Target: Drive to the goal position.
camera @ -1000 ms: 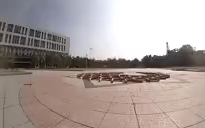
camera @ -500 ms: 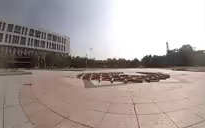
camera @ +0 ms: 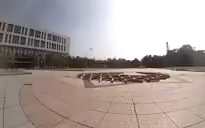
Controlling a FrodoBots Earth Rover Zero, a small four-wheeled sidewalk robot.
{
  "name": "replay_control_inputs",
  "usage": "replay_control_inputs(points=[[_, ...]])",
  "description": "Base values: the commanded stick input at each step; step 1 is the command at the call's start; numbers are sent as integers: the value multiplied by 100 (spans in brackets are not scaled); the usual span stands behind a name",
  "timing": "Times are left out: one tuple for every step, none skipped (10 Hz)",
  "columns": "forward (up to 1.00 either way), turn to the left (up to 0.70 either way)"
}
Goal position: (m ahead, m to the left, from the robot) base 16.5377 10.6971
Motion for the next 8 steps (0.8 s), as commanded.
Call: replay_control_inputs(points=[[5, 0], [4, 0], [4, 0], [4, 0], [5, 0], [4, 0], [4, 0], [4, 0]])
